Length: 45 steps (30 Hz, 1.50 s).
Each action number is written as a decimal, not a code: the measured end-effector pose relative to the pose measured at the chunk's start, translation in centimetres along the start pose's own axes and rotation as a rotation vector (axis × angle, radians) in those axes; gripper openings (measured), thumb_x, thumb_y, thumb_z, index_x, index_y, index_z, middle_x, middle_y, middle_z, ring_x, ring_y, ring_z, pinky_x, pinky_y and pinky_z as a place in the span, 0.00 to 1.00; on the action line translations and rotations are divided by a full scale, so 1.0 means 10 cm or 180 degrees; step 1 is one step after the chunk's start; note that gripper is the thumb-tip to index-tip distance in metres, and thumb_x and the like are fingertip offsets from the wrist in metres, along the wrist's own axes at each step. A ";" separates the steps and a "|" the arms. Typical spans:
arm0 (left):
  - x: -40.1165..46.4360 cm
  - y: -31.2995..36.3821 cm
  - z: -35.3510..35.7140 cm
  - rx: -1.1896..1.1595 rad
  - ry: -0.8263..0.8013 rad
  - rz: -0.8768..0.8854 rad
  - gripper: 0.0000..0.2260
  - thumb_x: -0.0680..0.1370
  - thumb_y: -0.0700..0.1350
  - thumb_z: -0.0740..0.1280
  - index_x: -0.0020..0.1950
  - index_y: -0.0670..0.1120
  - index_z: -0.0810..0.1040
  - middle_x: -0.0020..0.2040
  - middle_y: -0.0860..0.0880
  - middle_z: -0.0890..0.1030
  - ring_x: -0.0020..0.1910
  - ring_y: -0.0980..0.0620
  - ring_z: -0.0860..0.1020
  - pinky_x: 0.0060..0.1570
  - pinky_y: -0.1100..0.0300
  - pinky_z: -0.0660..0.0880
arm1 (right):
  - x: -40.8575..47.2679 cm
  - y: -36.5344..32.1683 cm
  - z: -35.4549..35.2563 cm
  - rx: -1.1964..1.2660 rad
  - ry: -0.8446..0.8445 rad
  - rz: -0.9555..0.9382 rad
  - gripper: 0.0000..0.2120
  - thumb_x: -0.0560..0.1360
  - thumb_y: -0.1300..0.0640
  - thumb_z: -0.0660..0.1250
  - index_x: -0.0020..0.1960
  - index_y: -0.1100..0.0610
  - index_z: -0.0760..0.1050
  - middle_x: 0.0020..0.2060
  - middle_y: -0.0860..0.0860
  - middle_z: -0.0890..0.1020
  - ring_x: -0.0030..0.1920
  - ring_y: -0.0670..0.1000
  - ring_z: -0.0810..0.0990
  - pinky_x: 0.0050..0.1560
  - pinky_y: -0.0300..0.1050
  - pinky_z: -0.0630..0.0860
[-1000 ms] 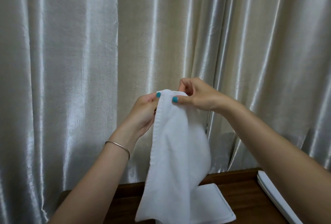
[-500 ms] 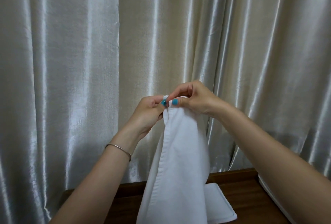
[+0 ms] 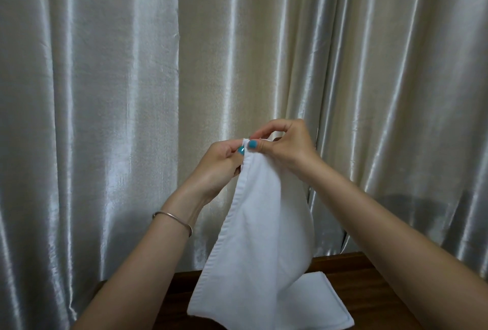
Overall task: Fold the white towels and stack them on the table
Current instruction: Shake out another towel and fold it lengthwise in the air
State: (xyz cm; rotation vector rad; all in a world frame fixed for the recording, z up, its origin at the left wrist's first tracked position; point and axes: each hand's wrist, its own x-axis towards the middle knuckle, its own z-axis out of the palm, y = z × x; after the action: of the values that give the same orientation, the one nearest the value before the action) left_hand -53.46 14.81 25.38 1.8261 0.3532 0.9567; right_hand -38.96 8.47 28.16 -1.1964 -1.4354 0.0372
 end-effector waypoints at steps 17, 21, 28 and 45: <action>0.09 -0.17 -0.22 -0.0706 -0.0241 -0.0367 0.15 0.80 0.49 0.63 0.51 0.40 0.84 0.45 0.43 0.84 0.47 0.49 0.82 0.46 0.63 0.79 | -0.05 0.06 0.15 -0.0522 -0.0089 0.0060 0.17 0.59 0.47 0.81 0.31 0.52 0.75 0.26 0.45 0.74 0.25 0.40 0.68 0.27 0.36 0.68; 0.01 -0.24 -0.27 -0.0741 -0.0648 -0.0174 0.13 0.78 0.52 0.64 0.48 0.46 0.86 0.46 0.48 0.85 0.48 0.53 0.83 0.47 0.64 0.77 | -0.05 0.04 0.10 -0.0441 -0.0181 0.0146 0.15 0.60 0.51 0.82 0.31 0.52 0.76 0.26 0.45 0.74 0.27 0.42 0.70 0.30 0.38 0.70; -0.06 -0.31 -0.16 -0.0181 -0.0216 -0.0003 0.15 0.78 0.54 0.63 0.49 0.46 0.85 0.49 0.41 0.84 0.49 0.48 0.80 0.53 0.57 0.77 | -0.20 0.15 0.14 0.0386 -0.0079 0.0464 0.15 0.62 0.58 0.81 0.31 0.61 0.75 0.27 0.47 0.78 0.28 0.42 0.74 0.31 0.34 0.72; -0.01 -0.51 -0.36 0.1384 0.1927 0.0246 0.12 0.82 0.44 0.55 0.41 0.44 0.71 0.35 0.52 0.71 0.39 0.52 0.69 0.37 0.58 0.65 | -0.68 0.55 0.20 -0.0838 -0.2328 0.1428 0.17 0.63 0.39 0.76 0.36 0.53 0.81 0.32 0.44 0.84 0.34 0.44 0.82 0.32 0.38 0.75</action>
State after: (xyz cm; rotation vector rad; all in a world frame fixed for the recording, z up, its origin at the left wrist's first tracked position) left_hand -55.29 19.36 21.58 1.9025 0.9260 1.5797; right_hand -38.60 7.81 19.24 -1.8200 -1.7907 0.6723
